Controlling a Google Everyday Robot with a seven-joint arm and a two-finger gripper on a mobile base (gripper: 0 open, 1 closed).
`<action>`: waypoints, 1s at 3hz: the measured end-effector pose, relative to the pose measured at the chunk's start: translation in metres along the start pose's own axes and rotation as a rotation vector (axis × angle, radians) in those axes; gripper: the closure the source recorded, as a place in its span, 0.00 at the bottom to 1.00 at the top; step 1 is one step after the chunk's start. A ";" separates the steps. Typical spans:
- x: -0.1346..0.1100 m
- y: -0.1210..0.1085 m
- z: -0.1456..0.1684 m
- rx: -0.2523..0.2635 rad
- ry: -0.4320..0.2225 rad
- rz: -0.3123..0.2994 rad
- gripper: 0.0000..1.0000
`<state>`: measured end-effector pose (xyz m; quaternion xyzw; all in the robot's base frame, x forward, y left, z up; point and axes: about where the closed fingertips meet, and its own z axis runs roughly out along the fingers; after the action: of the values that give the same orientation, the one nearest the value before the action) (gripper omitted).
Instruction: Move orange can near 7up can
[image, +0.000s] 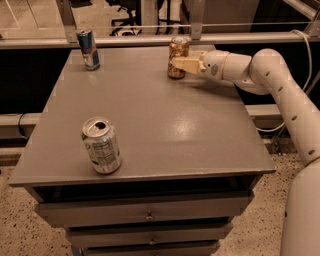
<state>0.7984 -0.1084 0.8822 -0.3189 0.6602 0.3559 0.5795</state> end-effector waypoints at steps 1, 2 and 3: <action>-0.012 0.022 -0.014 -0.028 0.052 -0.058 1.00; -0.031 0.051 -0.030 -0.034 0.096 -0.125 1.00; -0.034 0.060 -0.028 -0.044 0.104 -0.132 1.00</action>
Offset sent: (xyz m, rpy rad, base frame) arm -0.1046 0.0063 0.0665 -0.2496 -0.0868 0.0763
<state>0.7376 -0.0987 0.9239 -0.3926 0.6589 0.3143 0.5594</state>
